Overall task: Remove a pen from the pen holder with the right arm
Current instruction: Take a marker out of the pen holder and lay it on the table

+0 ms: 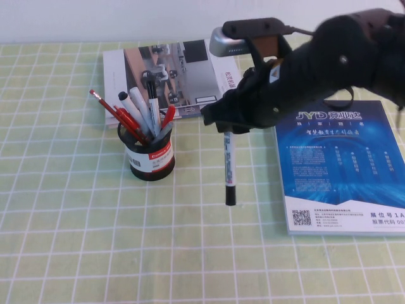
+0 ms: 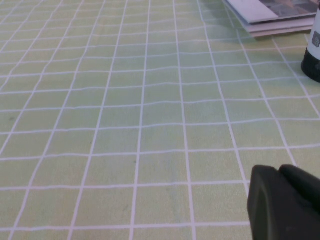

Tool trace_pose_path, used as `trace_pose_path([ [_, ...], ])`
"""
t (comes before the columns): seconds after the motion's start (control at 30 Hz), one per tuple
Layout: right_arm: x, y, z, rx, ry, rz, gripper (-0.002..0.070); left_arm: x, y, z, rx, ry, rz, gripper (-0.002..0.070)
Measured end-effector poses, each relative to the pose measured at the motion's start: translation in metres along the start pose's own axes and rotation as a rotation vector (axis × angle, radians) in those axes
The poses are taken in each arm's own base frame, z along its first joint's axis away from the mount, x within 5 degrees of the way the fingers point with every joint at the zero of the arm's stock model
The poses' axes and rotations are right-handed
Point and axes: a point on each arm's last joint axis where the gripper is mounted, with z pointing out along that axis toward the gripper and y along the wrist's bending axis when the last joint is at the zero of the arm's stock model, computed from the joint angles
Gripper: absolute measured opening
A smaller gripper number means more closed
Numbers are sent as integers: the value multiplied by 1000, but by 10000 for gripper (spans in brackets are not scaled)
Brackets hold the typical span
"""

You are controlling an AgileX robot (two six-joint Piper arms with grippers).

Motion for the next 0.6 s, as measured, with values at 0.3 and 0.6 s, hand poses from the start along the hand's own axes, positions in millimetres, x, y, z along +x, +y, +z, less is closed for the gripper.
trace_pose_path([
  [0.3,-20,-34,63,92,230,57,104,0,0,0,0,0,0,-5],
  [0.6,-21,-64,110,128,299,110,104,0,0,0,0,0,0,-5],
])
